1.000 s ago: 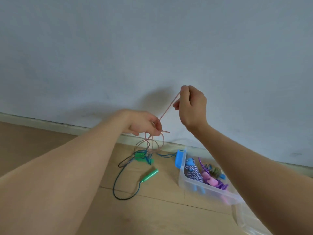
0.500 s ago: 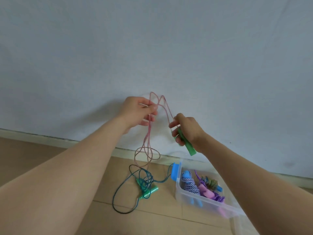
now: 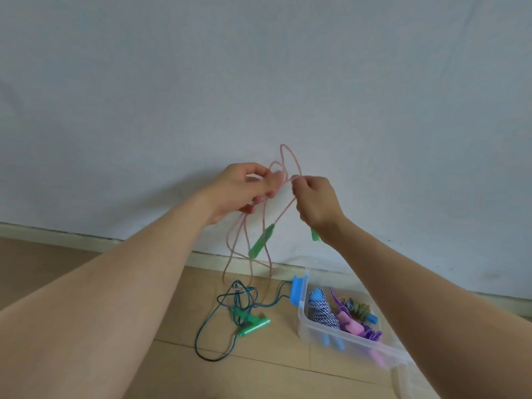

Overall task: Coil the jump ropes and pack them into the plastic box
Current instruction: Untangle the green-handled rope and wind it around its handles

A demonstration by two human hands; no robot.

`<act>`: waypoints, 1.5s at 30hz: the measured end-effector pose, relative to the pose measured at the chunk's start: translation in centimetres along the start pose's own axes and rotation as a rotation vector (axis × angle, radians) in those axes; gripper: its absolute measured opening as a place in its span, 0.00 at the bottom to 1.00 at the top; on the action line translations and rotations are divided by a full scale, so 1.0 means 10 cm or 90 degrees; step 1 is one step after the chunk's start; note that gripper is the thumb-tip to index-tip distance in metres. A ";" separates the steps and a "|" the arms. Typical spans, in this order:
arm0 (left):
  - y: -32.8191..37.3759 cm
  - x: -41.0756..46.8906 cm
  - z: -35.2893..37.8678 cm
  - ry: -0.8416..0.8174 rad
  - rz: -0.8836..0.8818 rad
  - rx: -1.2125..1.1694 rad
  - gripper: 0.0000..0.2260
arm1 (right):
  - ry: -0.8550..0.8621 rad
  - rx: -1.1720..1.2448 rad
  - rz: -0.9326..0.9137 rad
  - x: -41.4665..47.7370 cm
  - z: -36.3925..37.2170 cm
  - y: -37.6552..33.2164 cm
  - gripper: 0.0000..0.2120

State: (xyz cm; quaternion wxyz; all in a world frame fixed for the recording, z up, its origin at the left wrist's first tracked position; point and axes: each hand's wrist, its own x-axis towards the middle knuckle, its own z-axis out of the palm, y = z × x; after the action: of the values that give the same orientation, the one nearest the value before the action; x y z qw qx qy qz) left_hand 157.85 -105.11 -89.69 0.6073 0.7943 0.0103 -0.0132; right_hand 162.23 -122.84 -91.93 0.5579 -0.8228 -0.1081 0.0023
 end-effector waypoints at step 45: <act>-0.36 0.22 -0.10 0.192 -0.038 0.025 0.11 | -0.063 0.107 0.117 0.00 -0.32 -0.13 0.11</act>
State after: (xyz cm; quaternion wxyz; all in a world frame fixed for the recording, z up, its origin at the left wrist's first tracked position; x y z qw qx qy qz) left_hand 159.98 -103.22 -93.02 0.5828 0.7981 0.1246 0.0884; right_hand 162.43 -125.26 -89.53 0.6160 -0.7787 -0.0590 0.1033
